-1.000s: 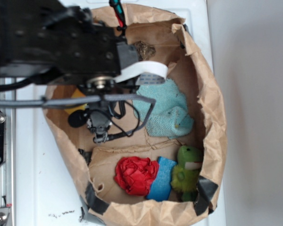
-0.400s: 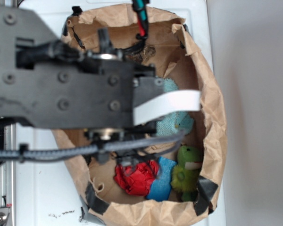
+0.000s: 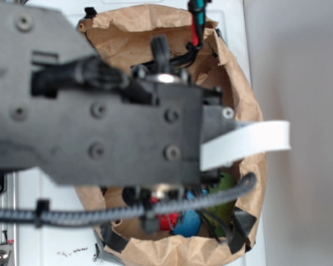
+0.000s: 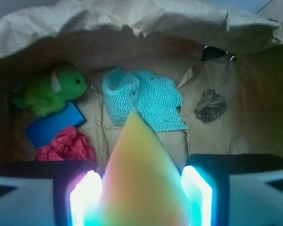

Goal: Grab the green sponge.

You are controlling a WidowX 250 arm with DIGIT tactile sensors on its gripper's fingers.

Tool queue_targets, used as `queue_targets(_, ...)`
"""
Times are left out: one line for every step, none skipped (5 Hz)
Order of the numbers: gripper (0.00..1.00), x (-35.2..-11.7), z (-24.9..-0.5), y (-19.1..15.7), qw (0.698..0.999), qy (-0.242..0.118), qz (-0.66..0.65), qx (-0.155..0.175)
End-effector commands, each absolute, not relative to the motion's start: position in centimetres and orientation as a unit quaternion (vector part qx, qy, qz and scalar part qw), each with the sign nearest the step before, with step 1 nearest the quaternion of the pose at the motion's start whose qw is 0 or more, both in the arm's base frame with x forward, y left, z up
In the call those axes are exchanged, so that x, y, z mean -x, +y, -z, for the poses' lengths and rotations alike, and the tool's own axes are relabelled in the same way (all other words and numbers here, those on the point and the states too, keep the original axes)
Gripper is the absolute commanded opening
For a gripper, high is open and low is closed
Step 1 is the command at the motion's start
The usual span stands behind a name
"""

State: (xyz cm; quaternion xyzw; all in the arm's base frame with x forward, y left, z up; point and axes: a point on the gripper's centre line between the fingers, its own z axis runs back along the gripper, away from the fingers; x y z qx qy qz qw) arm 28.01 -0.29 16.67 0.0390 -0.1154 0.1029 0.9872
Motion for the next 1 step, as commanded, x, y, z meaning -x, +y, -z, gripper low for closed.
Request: queue_targets(0.00,-28.42,-18.67,-0.26,0.988,-0.130,-0.085,-0.028)
